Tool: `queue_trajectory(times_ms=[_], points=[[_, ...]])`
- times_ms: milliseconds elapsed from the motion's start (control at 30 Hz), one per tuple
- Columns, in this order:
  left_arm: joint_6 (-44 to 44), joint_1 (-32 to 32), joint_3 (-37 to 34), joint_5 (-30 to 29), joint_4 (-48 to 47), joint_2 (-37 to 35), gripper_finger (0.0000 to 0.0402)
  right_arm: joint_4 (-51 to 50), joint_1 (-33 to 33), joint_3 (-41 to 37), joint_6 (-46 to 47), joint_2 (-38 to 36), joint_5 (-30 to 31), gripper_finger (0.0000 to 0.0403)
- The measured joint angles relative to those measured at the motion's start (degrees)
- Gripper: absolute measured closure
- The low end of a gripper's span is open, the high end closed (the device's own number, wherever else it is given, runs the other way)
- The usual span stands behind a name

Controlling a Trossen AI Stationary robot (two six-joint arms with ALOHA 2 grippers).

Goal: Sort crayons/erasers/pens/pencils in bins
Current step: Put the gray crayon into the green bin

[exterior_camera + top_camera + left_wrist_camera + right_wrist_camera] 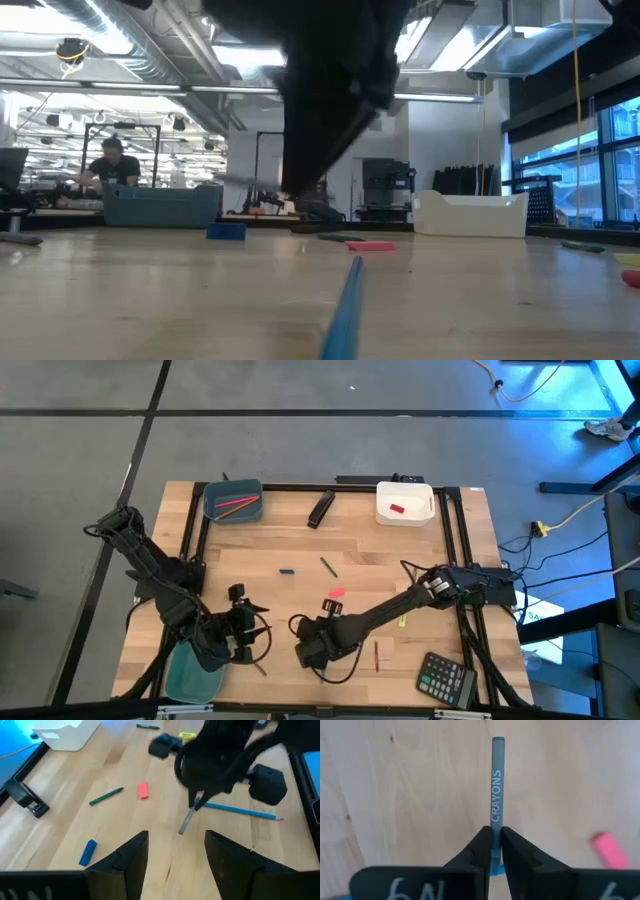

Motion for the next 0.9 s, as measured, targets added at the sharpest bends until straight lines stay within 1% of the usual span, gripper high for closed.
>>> queue_trajectory(times_ms=[133, 300, 400, 500, 567, 733, 833, 900], points=[[-0.93, -0.11, 0.00, -0.45, 0.01, 0.00, 0.0214, -0.47, 2.00, -0.02, 0.51, -2.30, 5.74, 0.0355], [-0.63, -1.89, 0.00, -0.20, 1.43, 0.00, 0.0214, -0.82, 6.41, 0.04, 5.36, -4.20, 17.09, 0.0355], [-0.40, -2.75, 0.00, -2.32, 1.61, 0.09, 0.0214, -0.84, 9.20, 0.04, 7.84, -4.58, 23.92, 0.0355], [3.39, -2.80, 0.00, -4.08, 4.64, 1.00, 0.0214, 0.25, 11.05, 0.07, 9.32, -4.90, 28.88, 0.0355], [8.40, -2.07, 0.00, -3.28, 8.86, 2.24, 0.0214, 0.98, 11.50, 0.07, 9.49, -4.87, 30.14, 0.0354], [20.02, 0.35, 0.00, 0.45, 20.13, 5.57, 0.0214, 5.71, 11.47, 0.07, 7.46, -4.87, 30.45, 0.0354], [23.77, 1.52, -0.02, 2.68, 24.89, 7.08, 0.0214, 8.36, 11.47, 0.07, 5.49, -4.87, 30.49, 0.0354], [24.41, 2.06, -0.02, 2.96, 26.02, 7.38, 0.0214, 9.09, 11.68, 0.07, 4.63, -4.87, 30.34, 0.0354]])
